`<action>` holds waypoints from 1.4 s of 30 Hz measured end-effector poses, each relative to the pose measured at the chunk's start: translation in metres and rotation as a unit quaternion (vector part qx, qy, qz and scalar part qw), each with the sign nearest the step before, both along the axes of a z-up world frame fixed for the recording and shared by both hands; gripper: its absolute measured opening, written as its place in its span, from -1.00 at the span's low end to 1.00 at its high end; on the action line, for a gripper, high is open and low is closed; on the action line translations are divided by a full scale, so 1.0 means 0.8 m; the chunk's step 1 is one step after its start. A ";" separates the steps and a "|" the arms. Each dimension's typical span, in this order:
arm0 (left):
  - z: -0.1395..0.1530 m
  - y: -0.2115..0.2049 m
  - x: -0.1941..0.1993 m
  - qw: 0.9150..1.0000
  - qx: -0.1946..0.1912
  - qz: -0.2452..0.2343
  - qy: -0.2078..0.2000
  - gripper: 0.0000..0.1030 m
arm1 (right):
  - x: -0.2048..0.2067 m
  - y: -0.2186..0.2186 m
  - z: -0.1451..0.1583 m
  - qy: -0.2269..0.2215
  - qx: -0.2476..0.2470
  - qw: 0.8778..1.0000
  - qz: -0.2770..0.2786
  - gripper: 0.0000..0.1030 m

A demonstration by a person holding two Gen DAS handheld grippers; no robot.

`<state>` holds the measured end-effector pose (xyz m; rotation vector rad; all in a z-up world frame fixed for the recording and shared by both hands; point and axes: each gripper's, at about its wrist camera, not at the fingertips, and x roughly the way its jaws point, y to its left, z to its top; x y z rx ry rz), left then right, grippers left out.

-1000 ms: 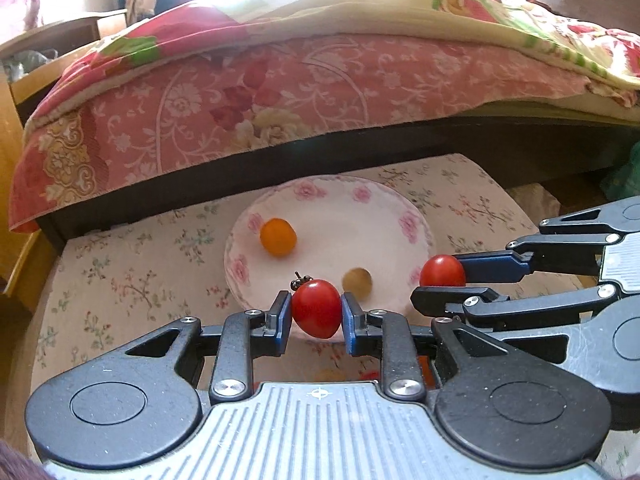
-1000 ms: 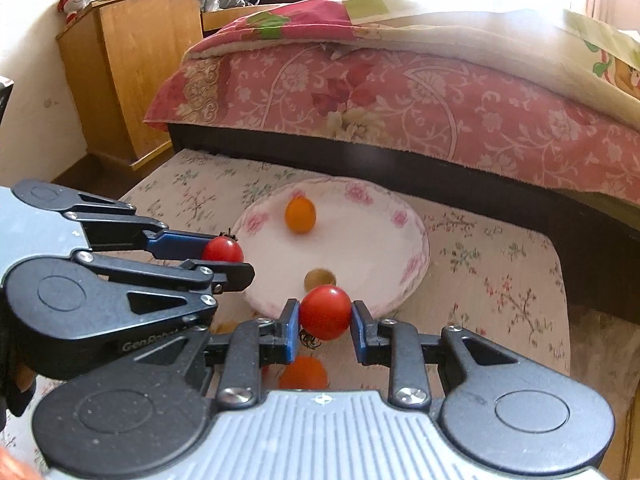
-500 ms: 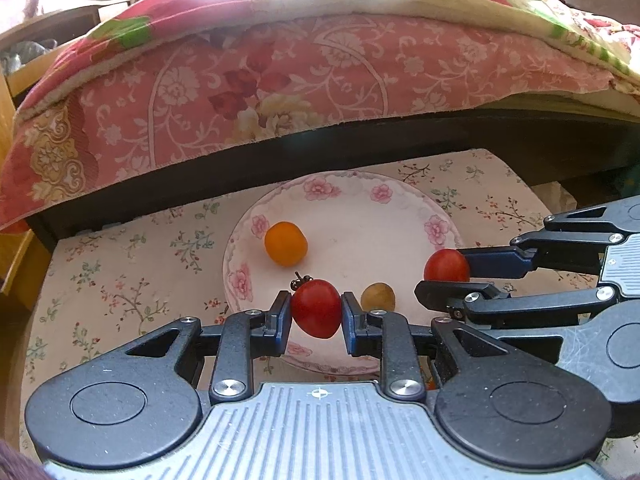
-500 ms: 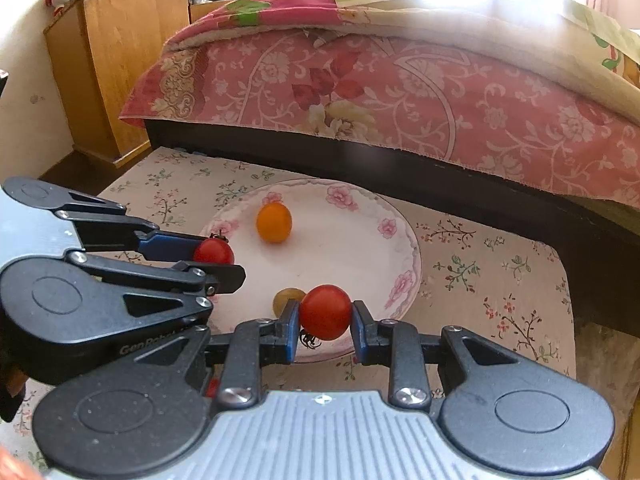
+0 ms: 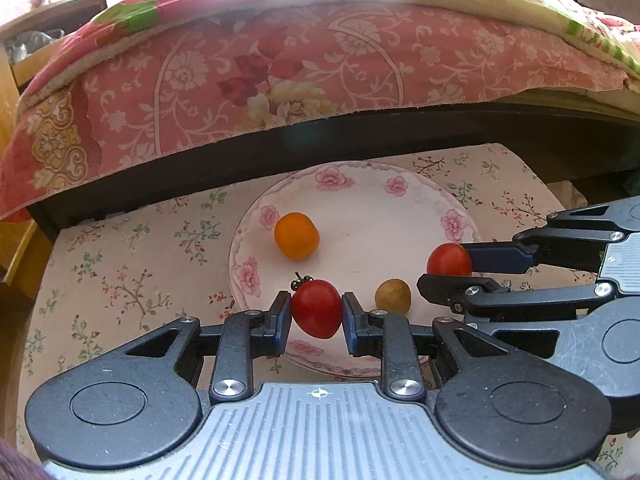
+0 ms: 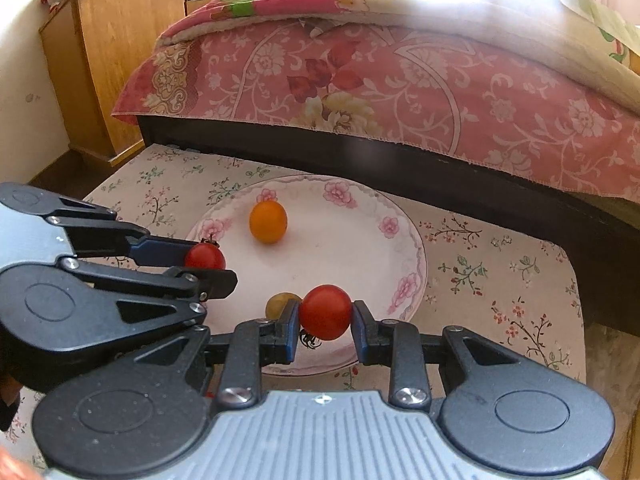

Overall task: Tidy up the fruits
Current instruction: 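Open both grippers to drop the cherry tomatoes onto the plate, then move both open grippers back toward the remaining fruits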

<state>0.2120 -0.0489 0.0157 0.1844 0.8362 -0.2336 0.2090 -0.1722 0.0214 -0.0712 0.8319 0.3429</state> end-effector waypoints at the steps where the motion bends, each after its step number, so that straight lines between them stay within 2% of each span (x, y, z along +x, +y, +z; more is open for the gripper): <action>1: 0.000 0.000 0.000 1.000 0.000 0.001 0.000 -0.32 | 0.000 0.000 0.000 0.000 0.001 1.000 0.000 -0.37; 17: 0.007 0.000 -0.007 1.000 -0.003 0.009 -0.014 -0.09 | -0.002 -0.005 0.008 -0.015 -0.003 1.000 -0.005 -0.35; 42: 0.025 -0.008 -0.038 1.000 -0.003 0.001 -0.014 -0.11 | -0.038 -0.003 0.026 -0.017 -0.010 1.000 -0.003 -0.35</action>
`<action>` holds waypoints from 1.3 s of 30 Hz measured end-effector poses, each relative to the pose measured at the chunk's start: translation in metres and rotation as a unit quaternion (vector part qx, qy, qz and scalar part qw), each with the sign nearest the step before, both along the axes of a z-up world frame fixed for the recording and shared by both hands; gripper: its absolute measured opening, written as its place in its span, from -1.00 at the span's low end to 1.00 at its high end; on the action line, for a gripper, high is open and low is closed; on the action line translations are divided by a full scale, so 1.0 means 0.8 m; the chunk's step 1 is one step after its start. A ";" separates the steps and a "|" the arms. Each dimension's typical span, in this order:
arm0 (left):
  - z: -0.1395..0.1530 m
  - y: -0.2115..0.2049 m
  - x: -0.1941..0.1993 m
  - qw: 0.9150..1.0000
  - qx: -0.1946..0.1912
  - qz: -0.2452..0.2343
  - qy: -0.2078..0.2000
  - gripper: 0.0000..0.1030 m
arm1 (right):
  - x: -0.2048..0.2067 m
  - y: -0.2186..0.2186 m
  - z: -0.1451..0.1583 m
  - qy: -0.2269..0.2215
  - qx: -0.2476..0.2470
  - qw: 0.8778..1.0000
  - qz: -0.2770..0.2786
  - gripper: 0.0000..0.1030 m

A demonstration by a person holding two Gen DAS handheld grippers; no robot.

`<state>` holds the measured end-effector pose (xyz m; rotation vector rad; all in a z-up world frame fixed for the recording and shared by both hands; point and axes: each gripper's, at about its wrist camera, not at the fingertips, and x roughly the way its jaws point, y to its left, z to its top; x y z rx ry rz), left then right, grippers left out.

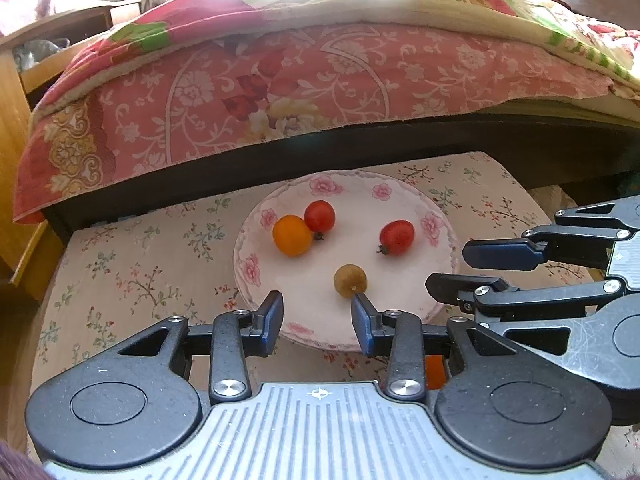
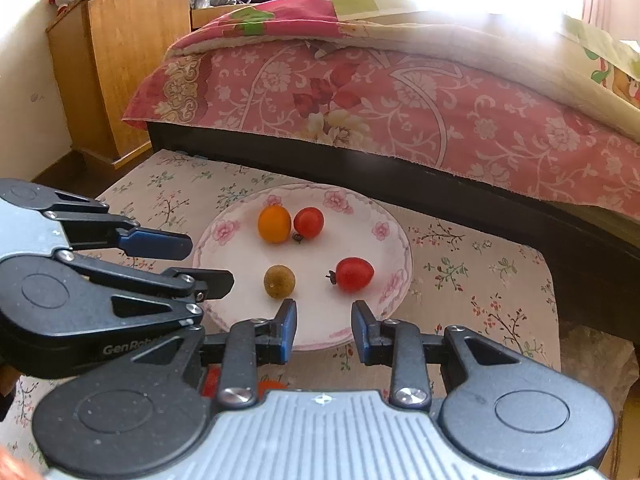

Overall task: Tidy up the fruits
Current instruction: 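Move both open grippers back toward the remaining fruits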

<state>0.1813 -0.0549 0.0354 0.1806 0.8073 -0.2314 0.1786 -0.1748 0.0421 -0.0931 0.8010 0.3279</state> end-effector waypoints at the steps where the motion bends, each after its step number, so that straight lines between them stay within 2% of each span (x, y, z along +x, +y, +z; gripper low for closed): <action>1: 0.001 -0.001 -0.003 1.000 0.000 -0.001 0.000 -0.11 | -0.003 0.000 0.001 0.000 -0.001 1.000 0.000 -0.35; 14: 0.009 -0.004 -0.028 1.000 -0.002 -0.007 0.004 -0.13 | -0.032 0.000 0.012 0.006 0.000 1.000 0.000 -0.35; 29: 0.003 0.002 -0.067 0.999 -0.004 -0.026 0.023 -0.16 | -0.071 0.005 0.006 0.043 0.015 0.999 0.004 -0.35; 39: -0.011 0.007 -0.098 0.998 0.000 -0.048 0.039 -0.12 | -0.105 0.010 -0.006 0.064 0.013 0.997 0.027 -0.35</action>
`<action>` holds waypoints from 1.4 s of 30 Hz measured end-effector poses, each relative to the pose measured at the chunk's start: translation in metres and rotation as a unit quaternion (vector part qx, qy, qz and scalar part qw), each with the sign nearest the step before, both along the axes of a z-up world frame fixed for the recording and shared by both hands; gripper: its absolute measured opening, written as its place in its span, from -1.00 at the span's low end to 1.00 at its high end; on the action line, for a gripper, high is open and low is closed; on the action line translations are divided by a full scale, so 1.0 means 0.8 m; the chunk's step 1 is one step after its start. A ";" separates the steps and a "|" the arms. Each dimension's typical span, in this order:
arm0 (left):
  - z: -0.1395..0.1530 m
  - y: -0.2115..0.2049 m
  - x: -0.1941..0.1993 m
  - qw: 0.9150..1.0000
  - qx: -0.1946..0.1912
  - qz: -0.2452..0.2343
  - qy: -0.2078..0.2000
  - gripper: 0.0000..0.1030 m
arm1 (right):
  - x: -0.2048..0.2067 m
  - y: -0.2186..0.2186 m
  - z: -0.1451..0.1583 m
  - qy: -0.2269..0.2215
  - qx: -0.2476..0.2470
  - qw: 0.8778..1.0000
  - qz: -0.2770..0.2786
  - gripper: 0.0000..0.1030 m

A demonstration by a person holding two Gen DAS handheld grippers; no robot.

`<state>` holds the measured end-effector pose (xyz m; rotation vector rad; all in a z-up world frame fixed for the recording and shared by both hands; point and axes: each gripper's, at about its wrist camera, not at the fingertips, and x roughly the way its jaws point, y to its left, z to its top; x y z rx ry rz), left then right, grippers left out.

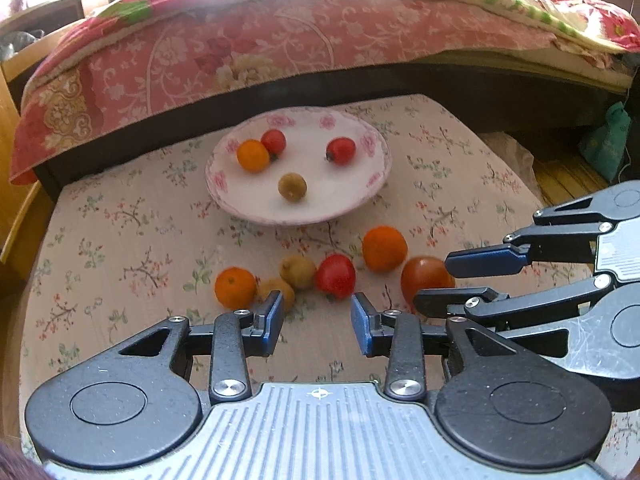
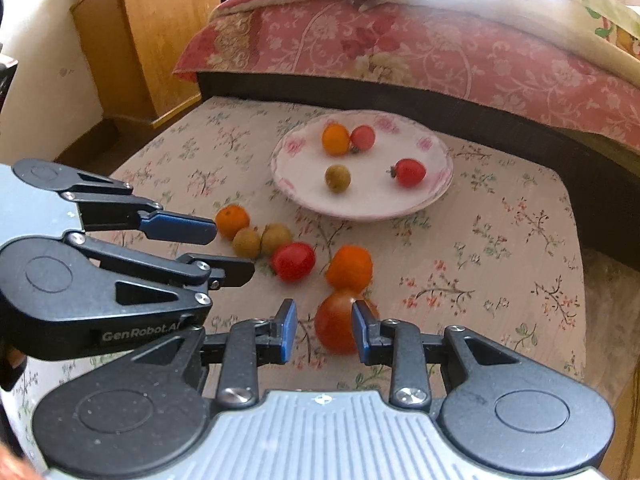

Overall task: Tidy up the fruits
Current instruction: 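Move both open grippers back toward the remaining fruits, then grasp a tangerine with the left gripper while the right grasps the large red tomato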

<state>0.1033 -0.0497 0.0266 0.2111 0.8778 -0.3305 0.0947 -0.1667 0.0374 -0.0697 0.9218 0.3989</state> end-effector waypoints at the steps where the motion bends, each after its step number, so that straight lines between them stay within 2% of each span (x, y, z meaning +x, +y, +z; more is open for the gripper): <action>1: -0.002 0.001 -0.001 1.000 0.001 -0.001 0.001 -0.10 | -0.001 0.001 -0.002 0.000 -0.001 1.000 0.004 -0.33; 5: -0.010 0.011 -0.002 1.000 -0.006 0.002 0.009 0.06 | 0.000 -0.001 -0.005 -0.010 -0.013 1.000 0.004 -0.18; 10: -0.018 0.014 -0.003 1.000 -0.005 -0.004 0.015 0.11 | 0.006 -0.008 -0.010 -0.013 -0.017 1.000 -0.004 -0.10; 20: -0.028 0.036 0.007 1.000 -0.013 0.008 0.018 0.17 | 0.024 -0.016 -0.018 -0.017 -0.027 0.999 -0.013 -0.07; 23: -0.034 0.038 0.012 1.000 -0.003 0.005 0.015 0.16 | 0.027 -0.018 -0.023 -0.013 -0.036 0.999 -0.016 -0.07; 28: -0.032 0.039 0.024 1.000 0.016 -0.016 -0.004 0.14 | 0.037 -0.027 -0.029 0.004 -0.034 0.999 -0.028 -0.07; 33: -0.034 0.050 0.040 0.999 0.032 -0.029 0.000 0.13 | 0.044 -0.036 -0.034 0.019 -0.023 0.999 -0.034 -0.07; 35: -0.034 0.055 0.047 0.999 0.036 -0.037 0.000 0.17 | 0.047 -0.040 -0.036 0.030 -0.015 0.999 -0.039 -0.07; 38: -0.034 0.059 0.054 0.998 0.034 -0.058 0.000 0.21 | 0.051 -0.042 -0.042 0.049 -0.002 0.998 -0.043 -0.07; 42: -0.035 0.056 0.063 0.995 0.024 -0.092 0.008 0.24 | 0.054 -0.035 -0.043 0.045 -0.009 0.998 -0.037 -0.05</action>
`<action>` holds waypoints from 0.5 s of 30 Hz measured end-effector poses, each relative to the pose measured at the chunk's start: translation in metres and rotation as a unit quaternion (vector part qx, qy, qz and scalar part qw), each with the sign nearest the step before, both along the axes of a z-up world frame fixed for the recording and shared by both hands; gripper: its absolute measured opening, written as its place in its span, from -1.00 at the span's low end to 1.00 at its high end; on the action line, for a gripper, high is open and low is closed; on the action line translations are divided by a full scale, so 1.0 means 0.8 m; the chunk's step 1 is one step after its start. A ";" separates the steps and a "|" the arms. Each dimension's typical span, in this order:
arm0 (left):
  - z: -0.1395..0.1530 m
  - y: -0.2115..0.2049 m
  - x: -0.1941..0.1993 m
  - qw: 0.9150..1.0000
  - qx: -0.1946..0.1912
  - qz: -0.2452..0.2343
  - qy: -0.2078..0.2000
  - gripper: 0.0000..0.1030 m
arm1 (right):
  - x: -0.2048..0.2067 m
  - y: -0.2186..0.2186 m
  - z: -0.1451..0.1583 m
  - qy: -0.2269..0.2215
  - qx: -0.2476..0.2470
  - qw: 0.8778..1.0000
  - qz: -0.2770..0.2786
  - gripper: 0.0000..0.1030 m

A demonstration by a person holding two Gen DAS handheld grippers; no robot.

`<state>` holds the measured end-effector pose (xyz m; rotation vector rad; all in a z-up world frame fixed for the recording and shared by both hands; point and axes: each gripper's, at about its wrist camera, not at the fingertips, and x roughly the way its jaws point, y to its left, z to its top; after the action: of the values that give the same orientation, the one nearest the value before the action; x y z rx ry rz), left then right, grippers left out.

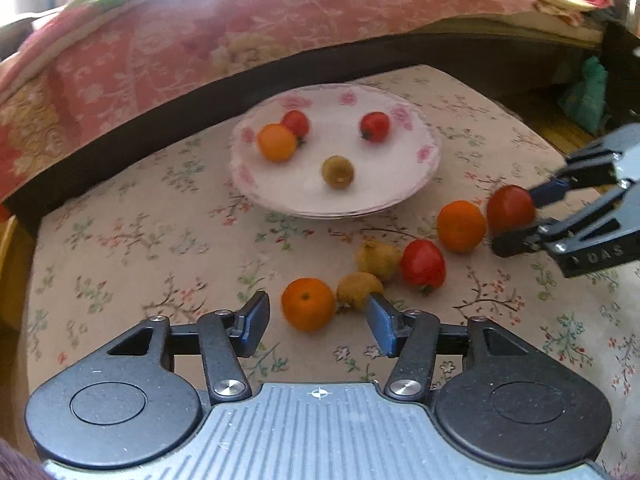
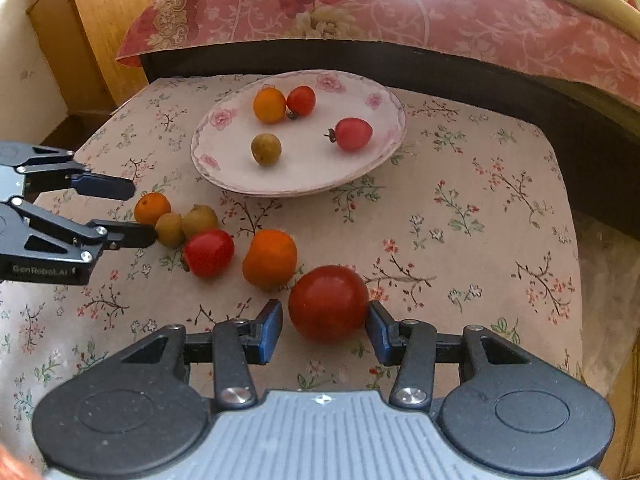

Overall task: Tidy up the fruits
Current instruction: 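Grasp a tangerine with the left gripper while the right grasps the large red tomato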

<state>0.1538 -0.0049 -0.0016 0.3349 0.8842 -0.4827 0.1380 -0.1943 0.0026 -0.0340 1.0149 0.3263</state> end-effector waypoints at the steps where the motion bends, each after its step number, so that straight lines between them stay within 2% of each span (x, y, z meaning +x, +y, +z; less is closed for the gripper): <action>1: -0.003 -0.002 0.002 1.000 0.001 -0.006 0.007 0.23 | 0.002 0.001 0.000 0.000 0.002 1.000 0.000 -0.05; 4: -0.016 -0.004 0.005 1.000 0.014 -0.014 0.020 0.20 | 0.007 0.002 0.000 0.000 0.002 1.000 0.001 -0.05; 11: -0.017 0.008 0.018 0.999 -0.012 -0.011 0.029 0.21 | 0.011 0.000 -0.003 0.001 0.006 1.000 0.004 -0.06; 15: -0.019 0.004 0.024 1.000 -0.012 -0.017 0.021 0.20 | 0.012 0.000 -0.003 0.001 0.006 1.000 0.005 -0.08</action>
<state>0.1729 -0.0020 -0.0169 0.3202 0.9138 -0.5328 0.1473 -0.1947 0.0005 -0.0280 1.0150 0.3408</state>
